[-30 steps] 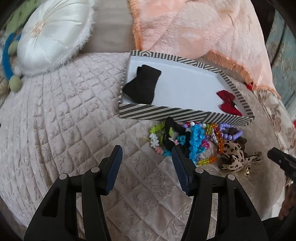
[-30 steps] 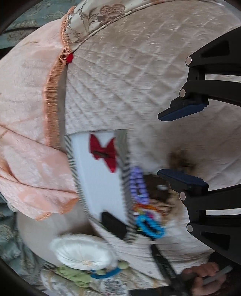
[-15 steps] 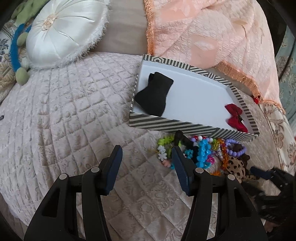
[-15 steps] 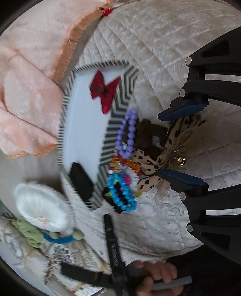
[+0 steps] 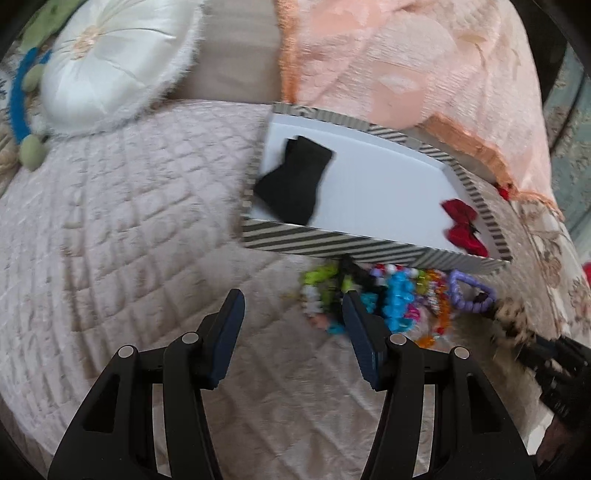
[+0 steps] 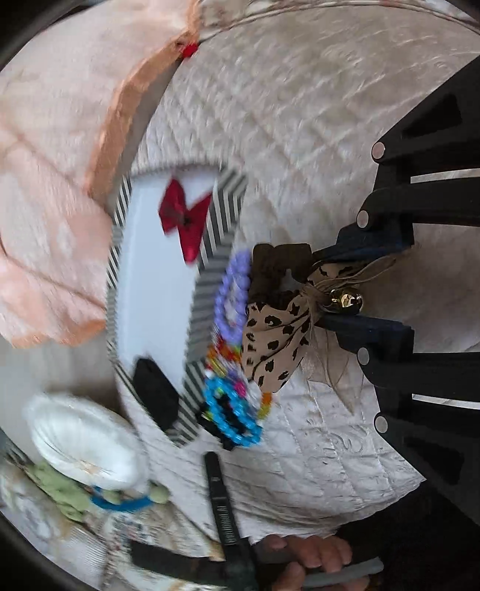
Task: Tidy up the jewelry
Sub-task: 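Reach the right tool to the leopard-print bow scrunchie and grasp it, then grasp the black scrunchie with the left tool while the right tool holds the leopard bow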
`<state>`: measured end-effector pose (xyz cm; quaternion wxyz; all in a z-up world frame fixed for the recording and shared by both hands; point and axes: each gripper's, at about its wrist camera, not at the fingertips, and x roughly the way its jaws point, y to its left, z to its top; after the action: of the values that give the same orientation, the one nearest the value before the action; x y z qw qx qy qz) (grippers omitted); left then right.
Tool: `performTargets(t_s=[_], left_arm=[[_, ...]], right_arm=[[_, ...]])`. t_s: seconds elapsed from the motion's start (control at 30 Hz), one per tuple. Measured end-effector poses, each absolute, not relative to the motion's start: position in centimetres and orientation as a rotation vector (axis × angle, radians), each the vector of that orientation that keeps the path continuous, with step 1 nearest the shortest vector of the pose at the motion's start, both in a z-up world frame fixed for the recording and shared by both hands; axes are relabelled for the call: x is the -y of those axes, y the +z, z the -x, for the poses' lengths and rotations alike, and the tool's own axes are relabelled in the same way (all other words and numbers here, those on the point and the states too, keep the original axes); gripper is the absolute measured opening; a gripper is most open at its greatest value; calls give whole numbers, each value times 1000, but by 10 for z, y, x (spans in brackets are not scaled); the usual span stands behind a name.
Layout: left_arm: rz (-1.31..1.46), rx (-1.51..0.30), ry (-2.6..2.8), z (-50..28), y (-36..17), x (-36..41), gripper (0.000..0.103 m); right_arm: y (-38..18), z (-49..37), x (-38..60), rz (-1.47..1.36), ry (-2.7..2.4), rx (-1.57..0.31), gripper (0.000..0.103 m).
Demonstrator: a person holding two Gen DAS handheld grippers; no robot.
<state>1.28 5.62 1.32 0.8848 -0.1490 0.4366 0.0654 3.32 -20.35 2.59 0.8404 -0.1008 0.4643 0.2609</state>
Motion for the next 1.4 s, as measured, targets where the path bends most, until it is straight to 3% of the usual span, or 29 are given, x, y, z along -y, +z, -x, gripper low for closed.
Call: performTargets(t_s=[0.17, 0.27, 0.3, 0.37, 1.0, 1.4], left_arm=[[247, -946, 105, -28, 4, -36, 52], [229, -1001, 87, -29, -4, -31, 18], [235, -1010, 76, -26, -5, -32, 17], [237, -998, 51, -19, -2, -33, 4], [287, -777, 105, 13, 51, -61, 4], [288, -747, 75, 15, 58, -57, 4]], right_arm=[[30, -40, 221, 146, 506, -989, 25], [34, -37, 220, 152, 522, -981, 25], [35, -36, 219, 140, 536, -972, 25], [39, -34, 217, 123, 559, -957, 25], [84, -31, 244, -124, 579, -737, 25], [67, -38, 239, -86, 498, -827, 25]])
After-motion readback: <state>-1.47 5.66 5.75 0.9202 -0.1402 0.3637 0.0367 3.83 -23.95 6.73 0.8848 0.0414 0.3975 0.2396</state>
